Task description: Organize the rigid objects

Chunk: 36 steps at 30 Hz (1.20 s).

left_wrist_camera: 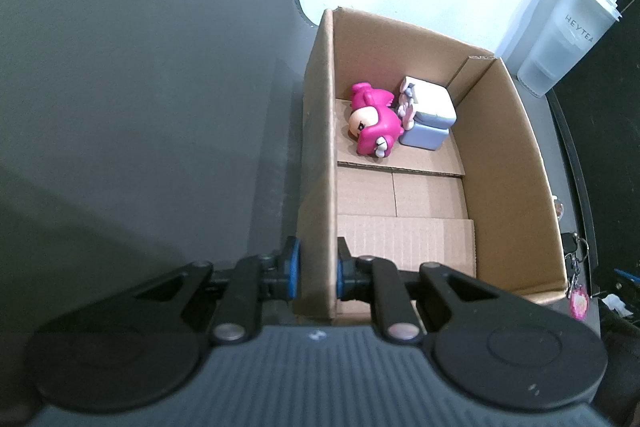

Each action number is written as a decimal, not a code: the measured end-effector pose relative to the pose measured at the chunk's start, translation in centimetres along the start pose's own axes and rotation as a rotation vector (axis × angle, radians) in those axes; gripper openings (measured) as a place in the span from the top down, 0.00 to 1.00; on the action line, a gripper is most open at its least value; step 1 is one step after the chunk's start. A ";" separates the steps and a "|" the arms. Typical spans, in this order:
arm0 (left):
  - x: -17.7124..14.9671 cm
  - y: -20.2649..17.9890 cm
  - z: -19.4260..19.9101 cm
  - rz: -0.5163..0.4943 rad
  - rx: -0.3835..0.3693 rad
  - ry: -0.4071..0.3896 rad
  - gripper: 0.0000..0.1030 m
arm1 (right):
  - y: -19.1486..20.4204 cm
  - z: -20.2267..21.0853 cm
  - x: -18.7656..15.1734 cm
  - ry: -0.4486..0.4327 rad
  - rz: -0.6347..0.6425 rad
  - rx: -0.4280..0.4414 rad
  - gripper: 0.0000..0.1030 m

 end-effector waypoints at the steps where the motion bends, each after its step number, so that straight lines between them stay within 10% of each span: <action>1: -0.1 0.0 0.0 -0.001 0.000 0.000 0.85 | 0.0 -0.3 0.1 -0.007 0.004 -0.005 0.60; 31: 0.2 0.1 0.0 0.006 -0.002 0.000 0.85 | 0.4 -7.1 0.9 0.071 0.182 -0.143 0.42; 36: 0.2 0.1 0.0 0.003 -0.004 0.001 0.85 | 0.7 -7.1 1.0 0.081 0.172 -0.128 0.65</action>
Point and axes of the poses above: each gripper's, at about its wrist camera, not at the fingertips, and z roughly against the way its jaws point, y to its left, x to its top, the point moved 8 cm from there along -z, roughly the way its jaws point, and after that the axes turned 2 degrees about x, right-handed, at the moved point
